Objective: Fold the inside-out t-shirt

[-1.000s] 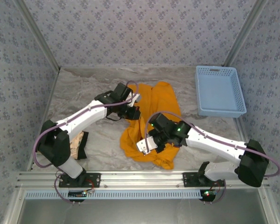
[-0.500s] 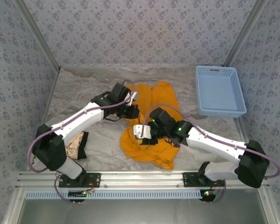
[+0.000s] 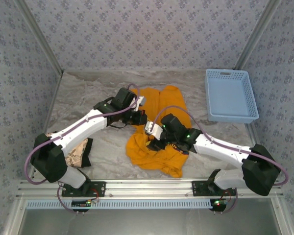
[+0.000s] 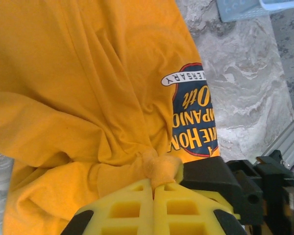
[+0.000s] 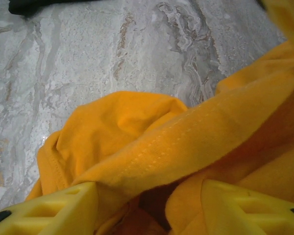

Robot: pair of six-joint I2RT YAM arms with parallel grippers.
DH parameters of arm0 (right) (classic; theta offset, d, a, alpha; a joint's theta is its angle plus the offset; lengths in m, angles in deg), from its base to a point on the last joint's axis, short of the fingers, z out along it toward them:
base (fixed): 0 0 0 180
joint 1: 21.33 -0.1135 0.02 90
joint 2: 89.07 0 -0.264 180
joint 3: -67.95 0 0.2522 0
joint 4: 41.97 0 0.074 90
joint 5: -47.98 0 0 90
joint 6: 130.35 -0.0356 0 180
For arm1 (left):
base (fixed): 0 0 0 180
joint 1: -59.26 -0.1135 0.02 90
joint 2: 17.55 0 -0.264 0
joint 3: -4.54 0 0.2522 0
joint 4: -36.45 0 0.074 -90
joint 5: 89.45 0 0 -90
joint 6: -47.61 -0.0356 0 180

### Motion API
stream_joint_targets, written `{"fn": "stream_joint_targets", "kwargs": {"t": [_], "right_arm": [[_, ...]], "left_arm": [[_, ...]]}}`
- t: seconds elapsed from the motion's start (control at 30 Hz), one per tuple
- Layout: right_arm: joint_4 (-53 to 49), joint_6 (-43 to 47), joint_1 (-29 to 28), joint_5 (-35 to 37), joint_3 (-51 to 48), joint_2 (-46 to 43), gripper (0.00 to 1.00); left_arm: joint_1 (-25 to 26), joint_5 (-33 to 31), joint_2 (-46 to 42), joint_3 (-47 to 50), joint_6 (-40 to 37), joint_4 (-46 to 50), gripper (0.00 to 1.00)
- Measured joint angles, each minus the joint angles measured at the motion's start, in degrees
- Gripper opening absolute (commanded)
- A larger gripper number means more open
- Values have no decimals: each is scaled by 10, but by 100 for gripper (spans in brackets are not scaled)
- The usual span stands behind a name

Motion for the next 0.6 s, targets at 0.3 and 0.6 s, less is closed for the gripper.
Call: {"fn": "stream_joint_targets", "kwargs": {"t": [0.3, 0.6], "right_arm": [[36, 50, 16, -102, -14, 17, 57], [9, 138, 37, -209, -16, 17, 43]], "left_arm": [[16, 11, -2, 0, 8, -7, 0], [17, 30, -26, 8, -12, -7, 0]]}}
